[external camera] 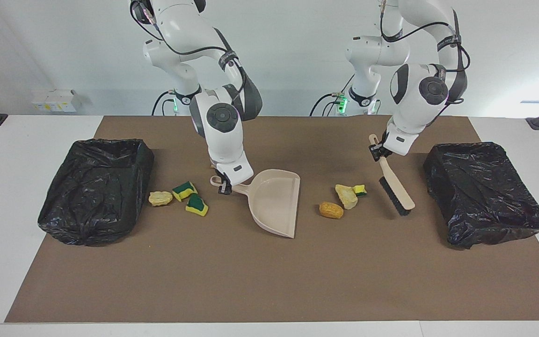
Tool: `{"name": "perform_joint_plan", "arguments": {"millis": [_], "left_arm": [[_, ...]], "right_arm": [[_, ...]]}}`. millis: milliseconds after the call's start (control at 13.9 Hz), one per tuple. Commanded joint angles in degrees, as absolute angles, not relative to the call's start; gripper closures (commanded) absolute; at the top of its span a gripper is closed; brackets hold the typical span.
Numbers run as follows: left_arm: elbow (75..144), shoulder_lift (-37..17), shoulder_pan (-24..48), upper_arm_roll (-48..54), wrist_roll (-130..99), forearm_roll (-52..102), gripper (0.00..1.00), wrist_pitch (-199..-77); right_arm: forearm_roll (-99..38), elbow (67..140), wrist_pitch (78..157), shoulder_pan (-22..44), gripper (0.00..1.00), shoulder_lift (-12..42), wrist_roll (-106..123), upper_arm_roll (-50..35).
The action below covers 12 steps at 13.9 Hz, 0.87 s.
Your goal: Sweep and dump trash in bin
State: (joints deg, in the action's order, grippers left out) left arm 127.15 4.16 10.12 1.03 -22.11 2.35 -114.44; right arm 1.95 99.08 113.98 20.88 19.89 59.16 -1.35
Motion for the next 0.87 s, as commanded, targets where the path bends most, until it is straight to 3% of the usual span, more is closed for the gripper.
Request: {"name": "perform_joint_plan", "arguments": {"millis": [0,794], "left_arm": [[128.7,4.2,11.3,0.8,-22.1,3.0,1.0,-117.2],[129.6,1.8,17.3,0.9,-23.3,5.8,1.0,-123.4]], "right_arm": [[2.0,103.4,118.7,18.6,1.0,17.4,67.9,-2.0],[2.9,106.7,120.6,22.0,1.0,16.8,63.0,-1.9]]}}
